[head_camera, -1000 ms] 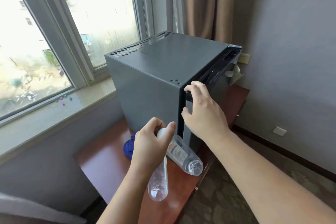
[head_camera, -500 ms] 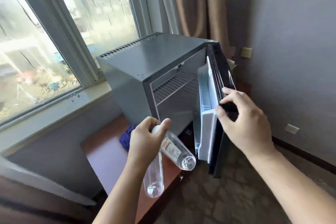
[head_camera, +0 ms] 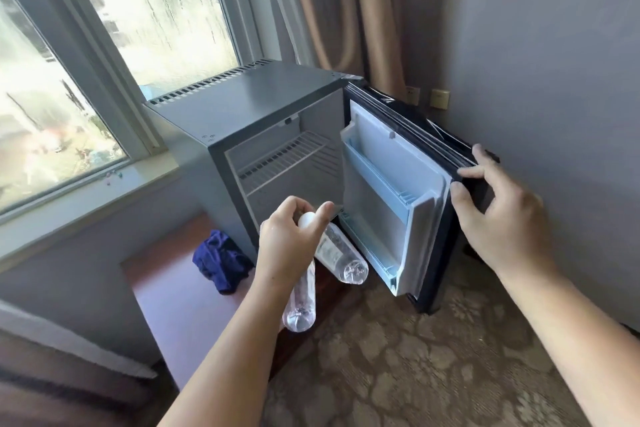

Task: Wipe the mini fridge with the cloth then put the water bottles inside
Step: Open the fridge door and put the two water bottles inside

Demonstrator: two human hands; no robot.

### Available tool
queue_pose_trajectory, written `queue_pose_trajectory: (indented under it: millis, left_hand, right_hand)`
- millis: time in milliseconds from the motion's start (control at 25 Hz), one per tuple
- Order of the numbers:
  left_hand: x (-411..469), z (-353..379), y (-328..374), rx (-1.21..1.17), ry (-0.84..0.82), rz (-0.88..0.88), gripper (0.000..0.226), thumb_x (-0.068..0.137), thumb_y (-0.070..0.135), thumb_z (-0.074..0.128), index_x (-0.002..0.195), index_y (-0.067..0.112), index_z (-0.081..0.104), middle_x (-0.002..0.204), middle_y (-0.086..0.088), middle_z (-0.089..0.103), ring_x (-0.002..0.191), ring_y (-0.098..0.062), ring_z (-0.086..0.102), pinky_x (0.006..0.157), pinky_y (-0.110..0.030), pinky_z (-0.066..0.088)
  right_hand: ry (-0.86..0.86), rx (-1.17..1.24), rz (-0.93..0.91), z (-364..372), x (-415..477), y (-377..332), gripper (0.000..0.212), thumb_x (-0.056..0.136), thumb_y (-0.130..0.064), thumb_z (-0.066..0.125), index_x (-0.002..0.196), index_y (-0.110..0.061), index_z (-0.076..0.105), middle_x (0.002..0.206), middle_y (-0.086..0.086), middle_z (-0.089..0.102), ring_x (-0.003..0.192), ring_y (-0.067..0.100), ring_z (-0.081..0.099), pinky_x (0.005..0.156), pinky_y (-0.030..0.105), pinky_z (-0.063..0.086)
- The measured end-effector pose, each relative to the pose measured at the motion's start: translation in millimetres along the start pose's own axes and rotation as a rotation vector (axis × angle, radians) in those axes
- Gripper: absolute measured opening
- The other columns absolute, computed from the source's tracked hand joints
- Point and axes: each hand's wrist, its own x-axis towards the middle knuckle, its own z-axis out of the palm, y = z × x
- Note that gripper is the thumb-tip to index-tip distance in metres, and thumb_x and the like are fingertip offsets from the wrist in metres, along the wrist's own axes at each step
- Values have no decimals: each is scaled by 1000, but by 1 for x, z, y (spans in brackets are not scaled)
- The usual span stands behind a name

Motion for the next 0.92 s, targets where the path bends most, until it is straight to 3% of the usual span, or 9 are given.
queue_pose_trajectory:
  millis: [80,120,160,280,400,480,600,720,920]
  left_hand:
    - [10,10,1,-6,13,1,36,87,59,72,81,24,63,72,5,69,73,-9,65,66,-26,51]
    - [17,17,-1,-13,16,-8,36,86,58,73,81,24,63,73,5,69,74,-10,66,68,-27,51]
    - [23,25,-4,-16,15,-24,36,86,58,73,81,24,63,73,5,69,75,-11,66,68,-27,52]
    - [41,50,-17,-18,-25,-48,34,86,56,74,81,23,65,69,8,68,69,-4,62,66,-24,49]
    - [68,62,-32,-43,-97,-52,30,86,54,75,82,26,65,67,5,66,63,-4,58,60,-20,46]
    - [90,61,-42,-71,-93,-52,29,86,55,75,82,28,65,70,3,69,66,-6,62,60,-20,48]
    - [121,60,-59,-94,-110,-80,31,84,60,73,83,30,64,70,3,70,64,-4,64,58,-19,48]
    - [149,67,-77,-40,-135,-170,38,85,69,63,87,31,62,71,4,71,68,-9,68,66,-34,55]
    - [166,80,-116,-3,-33,-222,35,90,67,59,96,33,64,84,9,65,85,-11,62,78,-36,54]
  right_hand:
    - [-54,80,-123,9,-23,-9,22,94,-29,65,113,-23,72,143,-10,62,71,7,69,67,24,55]
    - [-163,122,-140,19,-35,-14,24,93,-33,65,115,-26,71,141,-13,62,68,-4,64,67,23,57]
    - [-299,150,-118,33,-48,-16,29,93,-39,64,120,-31,68,138,-19,62,75,-12,60,73,24,59]
    - [-564,107,-30,85,-52,-18,50,88,-49,67,135,-41,53,132,-31,49,105,-7,57,94,28,55]
    - [-752,150,5,133,-12,-24,73,84,-42,74,148,-38,40,142,-21,47,129,2,50,107,24,44]
    - [-874,132,39,166,18,-27,75,80,-40,76,147,-39,41,138,-15,55,125,6,54,103,24,45]
    - [-1004,22,99,223,49,-33,61,72,-41,70,130,-43,50,115,-13,67,106,11,67,88,37,58]
    - [-1001,2,175,272,67,-30,60,64,-41,69,124,-41,59,101,-13,73,94,10,71,78,31,59]
    - [-996,-41,312,332,81,-20,43,67,-44,69,108,-35,60,97,-5,74,88,21,73,64,28,56]
